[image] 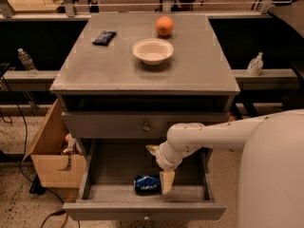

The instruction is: Place pepsi can into middle drawer

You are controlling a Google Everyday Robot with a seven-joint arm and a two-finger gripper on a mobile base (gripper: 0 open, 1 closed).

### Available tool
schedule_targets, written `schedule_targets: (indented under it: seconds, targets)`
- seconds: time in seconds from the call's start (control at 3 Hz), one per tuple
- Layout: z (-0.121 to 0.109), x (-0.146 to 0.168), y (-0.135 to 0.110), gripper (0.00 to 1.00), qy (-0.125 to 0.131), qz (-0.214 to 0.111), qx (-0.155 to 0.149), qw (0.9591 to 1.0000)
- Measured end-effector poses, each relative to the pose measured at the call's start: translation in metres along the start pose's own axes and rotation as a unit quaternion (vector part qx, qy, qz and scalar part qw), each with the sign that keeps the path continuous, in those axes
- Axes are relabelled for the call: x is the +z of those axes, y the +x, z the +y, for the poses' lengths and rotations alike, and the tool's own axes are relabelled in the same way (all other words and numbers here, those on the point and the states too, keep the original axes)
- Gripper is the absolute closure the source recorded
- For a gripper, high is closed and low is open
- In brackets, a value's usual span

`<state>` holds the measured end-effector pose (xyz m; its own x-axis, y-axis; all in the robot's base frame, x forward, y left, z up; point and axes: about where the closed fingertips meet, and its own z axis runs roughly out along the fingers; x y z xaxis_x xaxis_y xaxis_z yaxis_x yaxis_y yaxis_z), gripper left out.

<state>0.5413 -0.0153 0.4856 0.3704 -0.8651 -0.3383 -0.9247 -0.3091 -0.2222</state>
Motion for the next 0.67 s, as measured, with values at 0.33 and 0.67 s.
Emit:
schedule_targets:
  seconds: [0.33,0.67]
  targets:
    - [0.01,-0.025,0.009,0.0,-0.003,0.018,0.011,0.9998]
    - [0.02,-0.048,0.023,0.0,-0.009,0.033,0.027,0.999]
